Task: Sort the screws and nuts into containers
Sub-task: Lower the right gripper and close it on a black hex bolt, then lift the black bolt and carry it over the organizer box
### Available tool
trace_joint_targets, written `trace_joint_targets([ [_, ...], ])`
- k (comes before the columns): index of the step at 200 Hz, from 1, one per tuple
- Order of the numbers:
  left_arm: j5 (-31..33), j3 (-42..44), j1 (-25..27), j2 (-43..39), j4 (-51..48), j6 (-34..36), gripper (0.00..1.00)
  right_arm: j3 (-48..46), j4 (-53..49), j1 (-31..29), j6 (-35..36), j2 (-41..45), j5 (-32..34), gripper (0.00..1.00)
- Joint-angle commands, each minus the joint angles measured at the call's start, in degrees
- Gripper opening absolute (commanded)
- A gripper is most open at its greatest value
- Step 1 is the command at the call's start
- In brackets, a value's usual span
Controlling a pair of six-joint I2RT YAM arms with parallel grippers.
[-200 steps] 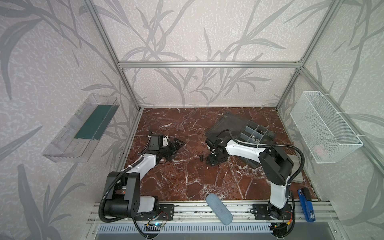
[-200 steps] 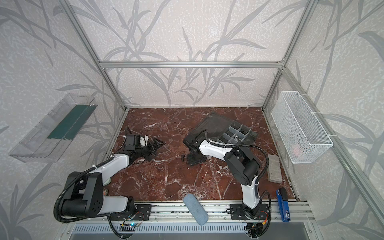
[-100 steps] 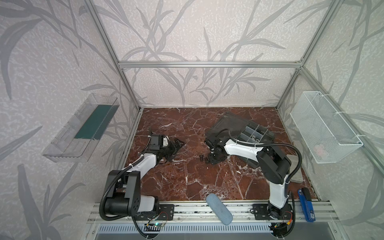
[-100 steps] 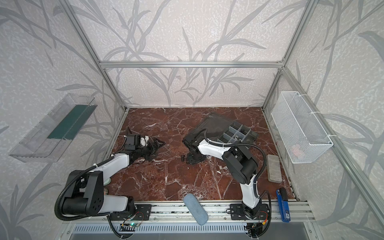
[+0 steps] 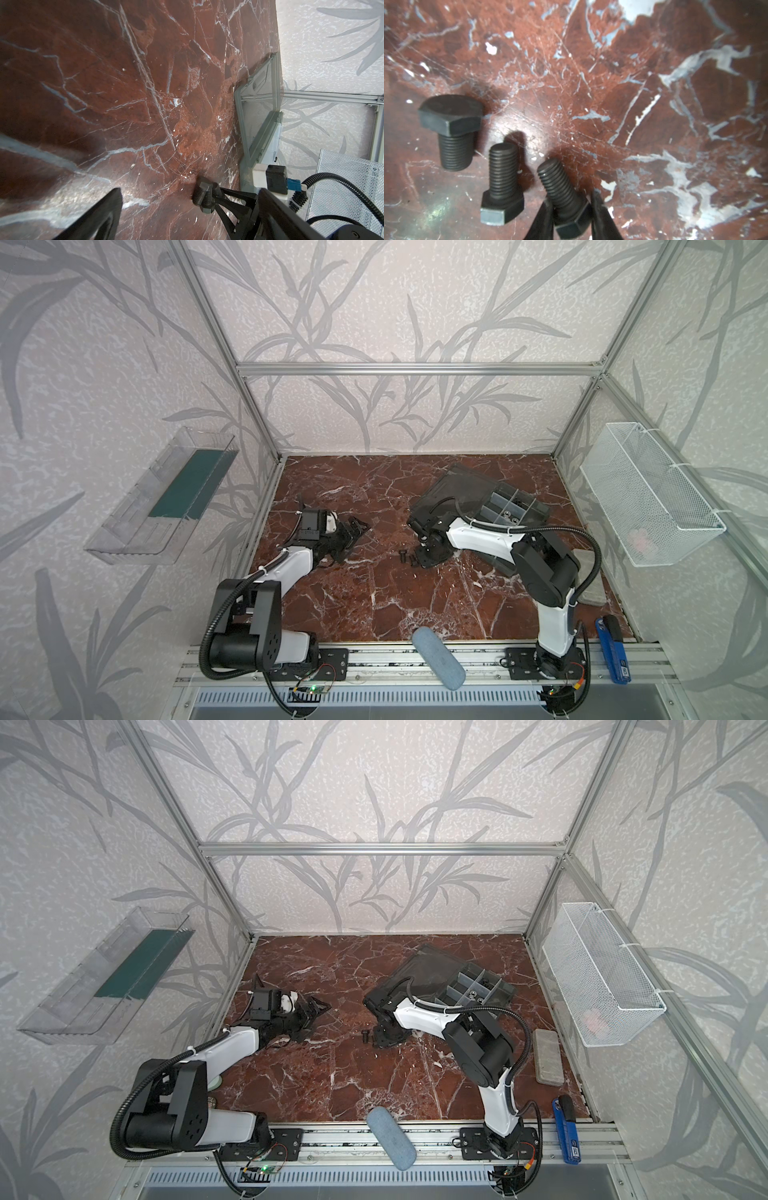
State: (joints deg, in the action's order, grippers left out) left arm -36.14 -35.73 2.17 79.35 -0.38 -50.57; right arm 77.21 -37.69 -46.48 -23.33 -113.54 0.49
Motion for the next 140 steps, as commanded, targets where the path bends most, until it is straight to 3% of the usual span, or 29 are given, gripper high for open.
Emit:
trace_joint_targets([
  [1, -0.52, 0.0, -0.33, 0.7, 0.79, 0.23, 0.99, 0.2, -0.85, -0.37, 0.7, -0.73, 0.18, 0.08],
  [35, -0.69, -0.05, -0.26, 0.63, 0.82, 0.17, 0.99, -2.68, 2.98, -0.29, 1.26, 4.51, 0.56, 0.0],
  [81, -0.58, 0.09, -0.21, -0.18, 0.38, 0.22, 0.99, -2.59, 0.42, 1.76, 2.92, 10.58, 4.52, 0.0],
  [140, -0.77, -0.13, -0.33, -0.1, 0.45, 0.25, 0.99, -9.5, -0.23, 14.45, 3.8, 22.17, 5.12, 0.0],
])
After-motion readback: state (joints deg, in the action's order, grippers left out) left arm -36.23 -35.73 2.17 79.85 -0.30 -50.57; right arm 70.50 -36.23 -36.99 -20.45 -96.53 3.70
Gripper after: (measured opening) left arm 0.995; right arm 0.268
